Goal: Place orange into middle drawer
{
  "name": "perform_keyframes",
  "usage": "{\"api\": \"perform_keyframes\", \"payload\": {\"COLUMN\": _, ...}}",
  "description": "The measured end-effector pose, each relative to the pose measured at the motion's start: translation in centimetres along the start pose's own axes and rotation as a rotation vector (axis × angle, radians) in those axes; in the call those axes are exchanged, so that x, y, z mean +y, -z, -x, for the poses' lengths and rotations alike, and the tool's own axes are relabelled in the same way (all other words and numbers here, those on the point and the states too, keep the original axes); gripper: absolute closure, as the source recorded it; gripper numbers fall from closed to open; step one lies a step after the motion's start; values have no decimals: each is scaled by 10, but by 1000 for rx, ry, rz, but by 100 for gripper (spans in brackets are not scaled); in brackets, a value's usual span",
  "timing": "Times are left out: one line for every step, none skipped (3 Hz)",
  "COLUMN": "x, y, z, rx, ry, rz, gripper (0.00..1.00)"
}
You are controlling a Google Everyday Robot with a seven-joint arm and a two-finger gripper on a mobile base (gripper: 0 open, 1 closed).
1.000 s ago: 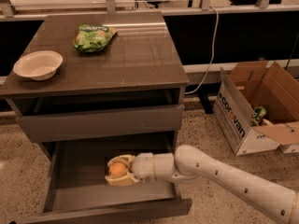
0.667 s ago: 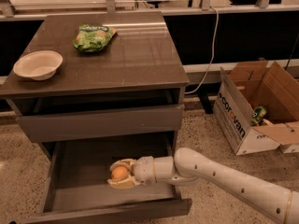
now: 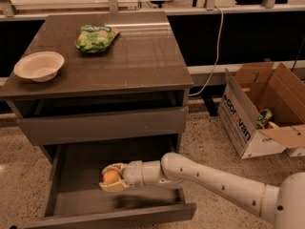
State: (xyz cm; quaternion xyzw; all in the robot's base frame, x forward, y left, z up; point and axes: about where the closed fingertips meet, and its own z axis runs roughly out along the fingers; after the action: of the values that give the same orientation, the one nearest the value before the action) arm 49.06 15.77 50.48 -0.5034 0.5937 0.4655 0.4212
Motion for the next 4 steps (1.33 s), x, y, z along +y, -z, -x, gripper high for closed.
{"api": "perform_keyframes", "payload": {"x": -25, "y": -69, "z": -17, "rx": 3, "ry": -25, "rz": 34, "gripper": 100}}
{"api": "perform_keyframes", "payload": {"x": -25, "y": -69, "z": -17, "rx": 3, "ry": -25, "rz": 34, "gripper": 100}}
{"api": "perform_keyframes", "payload": {"x": -42, "y": -89, "z": -21, "rx": -1, "ry": 25, "rz": 6, "gripper": 100}}
{"api": "perform_keyframes", "payload": {"x": -58, "y": -103, "z": -31, "rx": 45, "ry": 62, "rz": -36, "gripper": 100}}
